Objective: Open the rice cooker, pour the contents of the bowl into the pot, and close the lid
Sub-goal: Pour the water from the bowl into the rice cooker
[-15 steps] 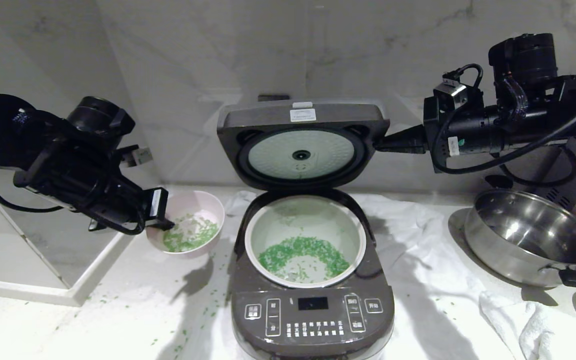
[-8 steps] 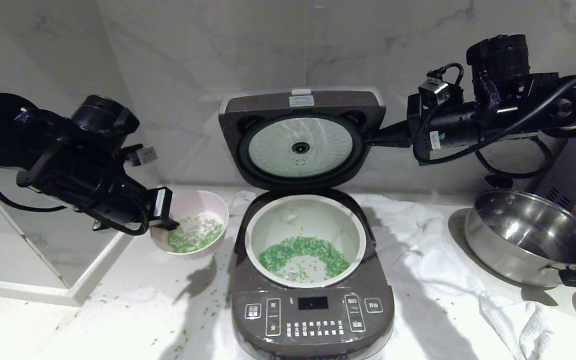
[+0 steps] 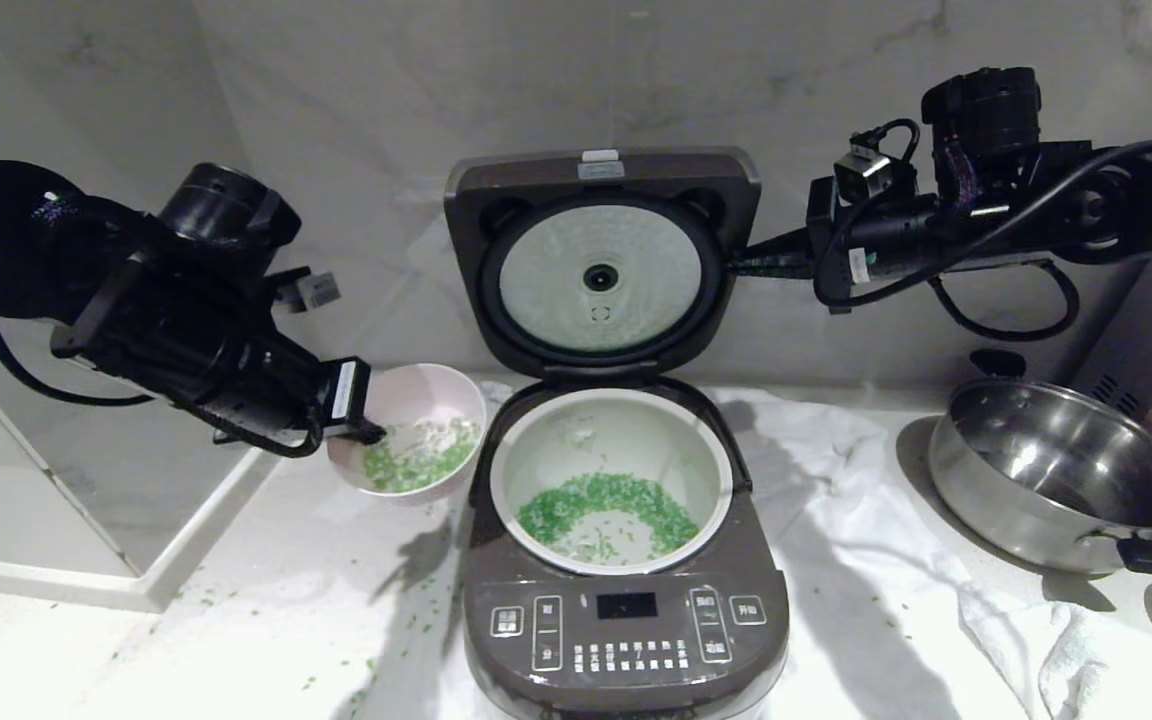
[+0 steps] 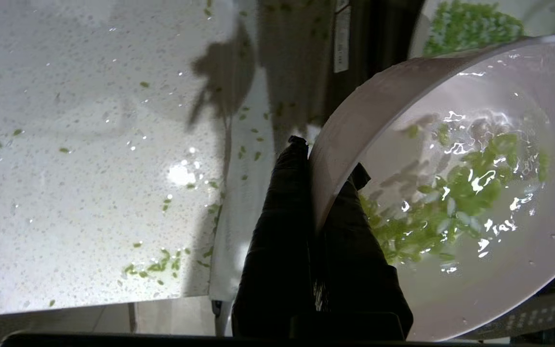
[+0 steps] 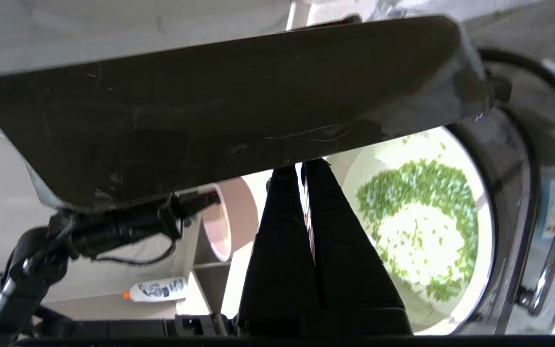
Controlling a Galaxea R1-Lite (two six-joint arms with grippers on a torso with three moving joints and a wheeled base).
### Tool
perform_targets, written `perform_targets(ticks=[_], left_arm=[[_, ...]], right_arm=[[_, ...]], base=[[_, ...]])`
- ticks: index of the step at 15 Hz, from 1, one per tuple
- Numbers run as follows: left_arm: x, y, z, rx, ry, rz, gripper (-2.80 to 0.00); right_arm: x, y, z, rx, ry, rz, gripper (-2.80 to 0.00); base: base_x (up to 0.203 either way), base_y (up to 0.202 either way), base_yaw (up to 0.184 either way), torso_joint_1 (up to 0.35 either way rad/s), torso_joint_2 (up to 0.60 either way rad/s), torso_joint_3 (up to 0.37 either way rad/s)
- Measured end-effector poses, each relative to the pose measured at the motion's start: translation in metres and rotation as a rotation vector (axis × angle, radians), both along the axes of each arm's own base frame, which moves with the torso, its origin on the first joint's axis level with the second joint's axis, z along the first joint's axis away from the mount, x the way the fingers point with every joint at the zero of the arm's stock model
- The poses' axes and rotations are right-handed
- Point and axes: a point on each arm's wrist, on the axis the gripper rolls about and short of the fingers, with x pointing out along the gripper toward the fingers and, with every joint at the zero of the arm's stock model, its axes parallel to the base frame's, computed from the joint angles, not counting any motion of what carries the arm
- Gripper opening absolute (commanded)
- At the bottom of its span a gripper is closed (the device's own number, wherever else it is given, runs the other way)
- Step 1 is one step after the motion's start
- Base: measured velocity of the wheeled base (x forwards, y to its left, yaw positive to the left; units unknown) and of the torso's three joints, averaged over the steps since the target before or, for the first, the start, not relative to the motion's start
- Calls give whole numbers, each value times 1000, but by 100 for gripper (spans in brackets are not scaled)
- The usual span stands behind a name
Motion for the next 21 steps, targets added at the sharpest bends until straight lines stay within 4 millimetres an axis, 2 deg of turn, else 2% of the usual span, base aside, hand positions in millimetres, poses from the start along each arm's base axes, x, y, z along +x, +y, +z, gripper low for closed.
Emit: perform_targets(ticks=[7, 13, 21], left_arm=[[5, -19, 3, -23, -15, -18, -280], [21, -55, -13, -20, -50, -19, -280], [35, -87, -28, -76, -100, -16, -280]], right_arm=[[13, 4, 9, 52, 4, -15, -280], [19, 6, 3, 65, 33, -22, -280], [21, -1, -1, 81, 77, -48, -280]], base=[[0, 0, 0, 0, 0, 0], [0, 0, 0, 0, 0, 0], [0, 0, 0, 0, 0, 0]])
